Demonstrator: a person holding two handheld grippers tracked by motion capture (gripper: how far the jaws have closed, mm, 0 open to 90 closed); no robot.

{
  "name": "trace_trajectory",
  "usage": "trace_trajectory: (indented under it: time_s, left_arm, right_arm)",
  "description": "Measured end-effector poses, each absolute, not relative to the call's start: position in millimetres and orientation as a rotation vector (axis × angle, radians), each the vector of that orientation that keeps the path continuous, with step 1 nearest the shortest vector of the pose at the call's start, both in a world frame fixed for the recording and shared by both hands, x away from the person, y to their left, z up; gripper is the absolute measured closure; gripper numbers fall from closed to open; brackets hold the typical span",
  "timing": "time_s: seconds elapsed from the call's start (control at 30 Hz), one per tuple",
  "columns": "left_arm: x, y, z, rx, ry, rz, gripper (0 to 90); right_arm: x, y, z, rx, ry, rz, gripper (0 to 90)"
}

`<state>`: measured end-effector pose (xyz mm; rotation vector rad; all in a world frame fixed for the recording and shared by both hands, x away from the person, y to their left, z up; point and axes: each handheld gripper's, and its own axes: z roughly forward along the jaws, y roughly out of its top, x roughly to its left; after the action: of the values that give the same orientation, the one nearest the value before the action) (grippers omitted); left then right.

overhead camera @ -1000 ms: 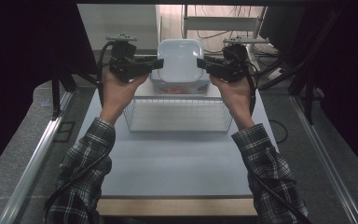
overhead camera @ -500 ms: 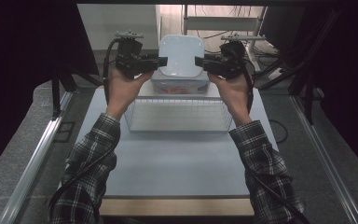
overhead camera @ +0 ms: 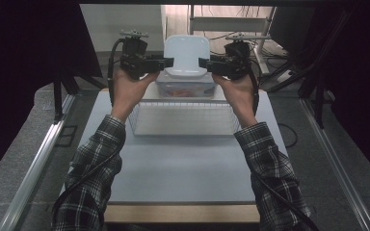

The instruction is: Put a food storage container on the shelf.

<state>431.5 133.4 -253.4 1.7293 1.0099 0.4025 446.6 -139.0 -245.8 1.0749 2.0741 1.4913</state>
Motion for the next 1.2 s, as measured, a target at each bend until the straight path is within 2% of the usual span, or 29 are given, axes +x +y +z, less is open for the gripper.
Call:
trace_trajectory:
  time_s: [0.4,0.63,0.77,0.9,1.2]
  left_arm:
    - [436.3,131.3,-252.5,1.727,1.032,0.432,48.0]
    - [439.3,126.7,-249.5,1.726,1.035,0.477,46.9]
    - [441.5,127.0,-246.4,1.715,1.036,0.490,44.8]
    - [436.9,128.6,-243.4,1.732,1.006,0.500,41.0]
    - [407.2,140.1,-253.7,1.740,0.932,0.454,22.3]
  right_arm:
    - [451.1,-136.7,-246.0,1.121,2.010,1.473,46.8]
    - [454.4,-130.9,-243.4,1.106,1.971,1.434,59.5]
    - [454.8,-129.4,-240.2,1.091,1.973,1.438,61.1]
    - [448.7,-131.2,-237.9,1.046,1.997,1.435,55.1]
    - [419.0,-146.7,-254.2,0.961,2.095,1.443,30.9]
